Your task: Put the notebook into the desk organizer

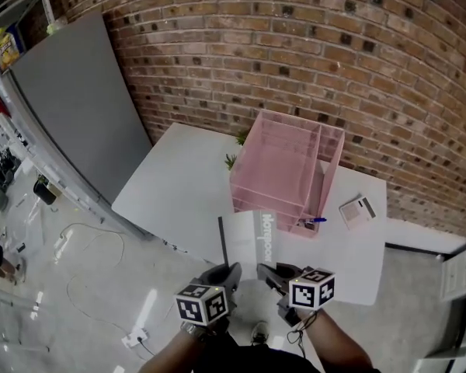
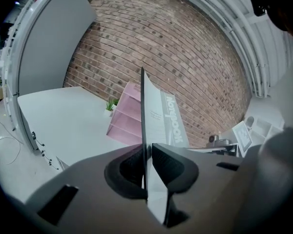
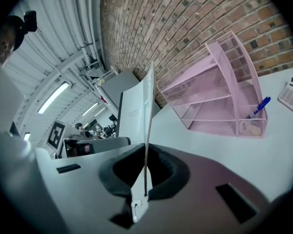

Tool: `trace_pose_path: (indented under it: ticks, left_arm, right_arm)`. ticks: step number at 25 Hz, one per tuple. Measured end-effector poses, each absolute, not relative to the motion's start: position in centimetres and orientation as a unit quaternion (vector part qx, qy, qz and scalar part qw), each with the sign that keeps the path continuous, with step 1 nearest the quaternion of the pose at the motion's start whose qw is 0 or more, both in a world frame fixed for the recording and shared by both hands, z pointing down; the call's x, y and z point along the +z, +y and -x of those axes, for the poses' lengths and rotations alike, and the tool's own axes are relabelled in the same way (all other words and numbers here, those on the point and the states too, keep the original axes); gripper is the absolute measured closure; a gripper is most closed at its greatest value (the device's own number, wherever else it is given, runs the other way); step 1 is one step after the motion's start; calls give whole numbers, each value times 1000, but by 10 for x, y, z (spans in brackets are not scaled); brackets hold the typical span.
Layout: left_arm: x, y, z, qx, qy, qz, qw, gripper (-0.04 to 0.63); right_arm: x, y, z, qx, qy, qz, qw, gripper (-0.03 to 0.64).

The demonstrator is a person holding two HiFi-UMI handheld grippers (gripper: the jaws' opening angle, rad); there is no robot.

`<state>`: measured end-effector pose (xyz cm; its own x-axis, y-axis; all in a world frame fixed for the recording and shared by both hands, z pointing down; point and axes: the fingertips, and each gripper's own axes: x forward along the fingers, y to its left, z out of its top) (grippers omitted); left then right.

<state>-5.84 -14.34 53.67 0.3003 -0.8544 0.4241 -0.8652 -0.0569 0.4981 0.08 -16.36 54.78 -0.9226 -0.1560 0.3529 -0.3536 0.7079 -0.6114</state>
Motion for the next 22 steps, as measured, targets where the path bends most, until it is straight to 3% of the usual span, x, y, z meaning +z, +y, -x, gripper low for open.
trace_pose_path:
  ticks: [22]
  left_arm:
    - [596,-214,89,103,-466,-780,404,560]
  right_arm:
    - [608,-212,25,461,-841,-257,117,601]
